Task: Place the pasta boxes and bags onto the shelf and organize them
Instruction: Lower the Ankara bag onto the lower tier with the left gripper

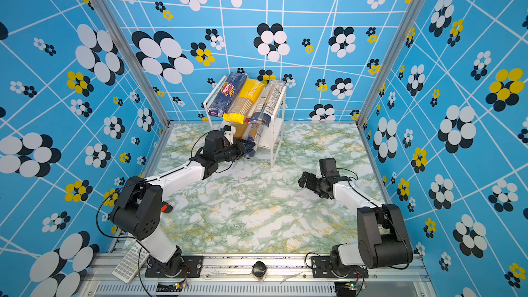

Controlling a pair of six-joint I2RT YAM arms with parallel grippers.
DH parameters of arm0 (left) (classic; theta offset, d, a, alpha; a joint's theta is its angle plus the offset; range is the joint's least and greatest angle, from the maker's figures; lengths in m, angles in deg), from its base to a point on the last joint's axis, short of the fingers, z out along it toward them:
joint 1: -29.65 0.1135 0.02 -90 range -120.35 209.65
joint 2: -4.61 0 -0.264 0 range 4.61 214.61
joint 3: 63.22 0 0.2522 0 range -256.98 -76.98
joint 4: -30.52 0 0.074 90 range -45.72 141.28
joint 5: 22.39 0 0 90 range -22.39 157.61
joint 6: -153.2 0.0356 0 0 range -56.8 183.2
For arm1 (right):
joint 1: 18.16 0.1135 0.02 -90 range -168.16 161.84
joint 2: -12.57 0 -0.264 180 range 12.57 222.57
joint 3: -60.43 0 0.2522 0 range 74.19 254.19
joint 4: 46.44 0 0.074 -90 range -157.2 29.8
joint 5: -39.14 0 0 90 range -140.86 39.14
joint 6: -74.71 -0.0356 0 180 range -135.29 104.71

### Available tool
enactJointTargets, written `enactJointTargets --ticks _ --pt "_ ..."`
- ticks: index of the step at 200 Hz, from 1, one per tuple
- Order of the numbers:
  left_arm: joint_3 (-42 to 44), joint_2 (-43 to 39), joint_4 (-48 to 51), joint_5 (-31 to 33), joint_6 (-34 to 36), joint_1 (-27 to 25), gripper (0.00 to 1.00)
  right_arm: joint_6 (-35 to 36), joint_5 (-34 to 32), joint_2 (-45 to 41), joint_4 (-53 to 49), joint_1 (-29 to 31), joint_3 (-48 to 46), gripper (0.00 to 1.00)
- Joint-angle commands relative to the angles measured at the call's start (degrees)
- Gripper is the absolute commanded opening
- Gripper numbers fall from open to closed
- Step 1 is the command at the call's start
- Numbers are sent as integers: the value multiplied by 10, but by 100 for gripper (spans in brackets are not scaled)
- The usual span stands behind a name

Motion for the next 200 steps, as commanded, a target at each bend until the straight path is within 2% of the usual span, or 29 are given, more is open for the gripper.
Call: enactJointTargets --ticks 1,50,126,131,200 --pt "-38 -5 -75 4 28 3 38 12 8 -3 -12 -3 4 99" --pt "-35 -5 -76 3 27 3 42 13 8 -2 -12 -3 4 99" --pt "-21 -8 -79 8 28 3 42 14 9 -5 -12 -3 0 99" --pt "-20 -9 -79 8 28 3 47 14 9 -5 -13 -4 0 99" --pt "-13 -13 -85 8 31 3 53 16 11 -7 -16 -3 -1 99"
